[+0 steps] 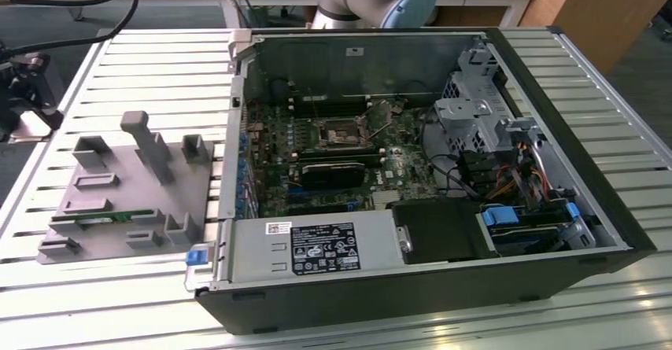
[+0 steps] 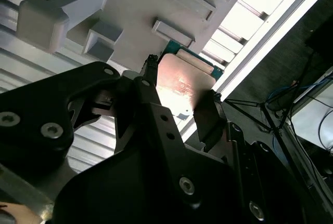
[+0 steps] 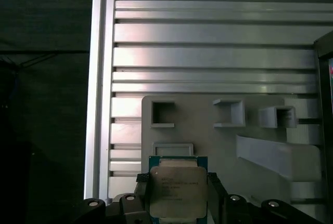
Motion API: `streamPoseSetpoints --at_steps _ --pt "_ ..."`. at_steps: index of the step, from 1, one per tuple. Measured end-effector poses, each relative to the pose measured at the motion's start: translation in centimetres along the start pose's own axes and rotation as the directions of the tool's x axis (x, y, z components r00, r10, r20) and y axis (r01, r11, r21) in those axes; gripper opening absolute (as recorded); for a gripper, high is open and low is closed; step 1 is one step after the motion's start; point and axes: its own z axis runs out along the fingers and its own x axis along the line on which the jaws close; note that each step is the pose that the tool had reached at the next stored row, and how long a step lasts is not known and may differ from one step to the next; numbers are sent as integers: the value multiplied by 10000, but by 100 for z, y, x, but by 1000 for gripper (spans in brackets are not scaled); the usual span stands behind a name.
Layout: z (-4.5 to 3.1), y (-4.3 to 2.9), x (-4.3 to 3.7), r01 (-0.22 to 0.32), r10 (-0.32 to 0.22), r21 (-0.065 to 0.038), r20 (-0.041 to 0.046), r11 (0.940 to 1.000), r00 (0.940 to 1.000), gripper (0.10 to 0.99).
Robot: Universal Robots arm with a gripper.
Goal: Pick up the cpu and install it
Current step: 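Pick up the cpu and move it towards the insertion slot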
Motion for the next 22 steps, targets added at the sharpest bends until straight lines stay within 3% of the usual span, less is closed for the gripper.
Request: streamPoseSetpoints --at_steps 9,22 --pt "-146 17 -1 0 0 -46 -1 10000 10000 529" --pt "-294 34 -2 -1 1 -107 -2 9999 10000 529"
